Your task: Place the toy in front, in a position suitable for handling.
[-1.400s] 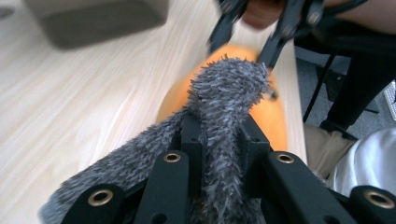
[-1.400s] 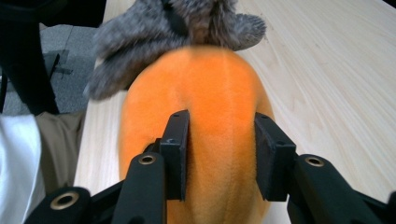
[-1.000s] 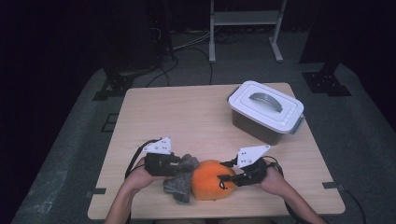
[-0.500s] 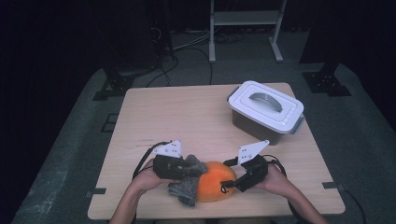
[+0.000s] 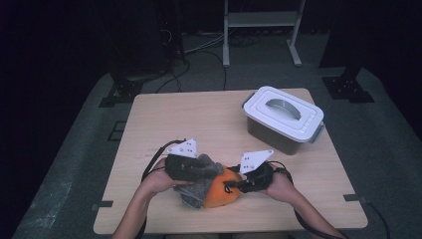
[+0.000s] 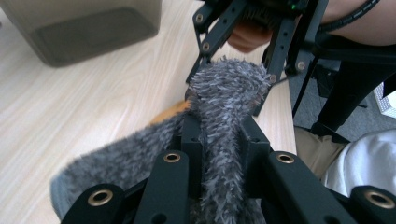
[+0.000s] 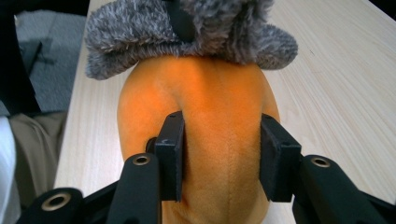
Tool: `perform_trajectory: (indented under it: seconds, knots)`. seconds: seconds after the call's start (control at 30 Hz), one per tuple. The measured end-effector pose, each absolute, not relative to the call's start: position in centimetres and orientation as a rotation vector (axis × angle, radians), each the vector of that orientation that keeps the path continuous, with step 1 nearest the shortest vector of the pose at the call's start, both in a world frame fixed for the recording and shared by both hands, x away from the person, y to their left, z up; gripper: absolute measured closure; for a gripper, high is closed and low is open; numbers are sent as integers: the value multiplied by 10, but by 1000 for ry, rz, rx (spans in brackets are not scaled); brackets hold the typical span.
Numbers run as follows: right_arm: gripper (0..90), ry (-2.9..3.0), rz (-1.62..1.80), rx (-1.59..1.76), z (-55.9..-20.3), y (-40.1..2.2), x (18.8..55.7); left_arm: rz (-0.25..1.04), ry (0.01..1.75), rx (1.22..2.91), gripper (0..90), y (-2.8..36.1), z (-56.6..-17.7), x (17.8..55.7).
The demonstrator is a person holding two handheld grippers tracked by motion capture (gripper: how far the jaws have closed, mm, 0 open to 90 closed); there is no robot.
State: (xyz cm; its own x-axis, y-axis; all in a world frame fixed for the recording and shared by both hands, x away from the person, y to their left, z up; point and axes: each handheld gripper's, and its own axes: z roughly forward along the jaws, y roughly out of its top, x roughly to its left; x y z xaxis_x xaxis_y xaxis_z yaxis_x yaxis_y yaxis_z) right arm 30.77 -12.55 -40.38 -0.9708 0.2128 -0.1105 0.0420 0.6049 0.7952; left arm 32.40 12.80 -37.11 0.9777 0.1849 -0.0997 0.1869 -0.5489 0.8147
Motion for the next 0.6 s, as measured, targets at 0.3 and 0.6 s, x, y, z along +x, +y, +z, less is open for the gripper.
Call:
perform_trajectory:
  seconds: [0.3,0.6]
  knots:
    - [507,2657,1327,245,-411,-143,304,-23,324,2156,763,148,-388,322]
    - [338,2727,1404,366,-413,-157,315,-19,358,2166,761,157,-393,322]
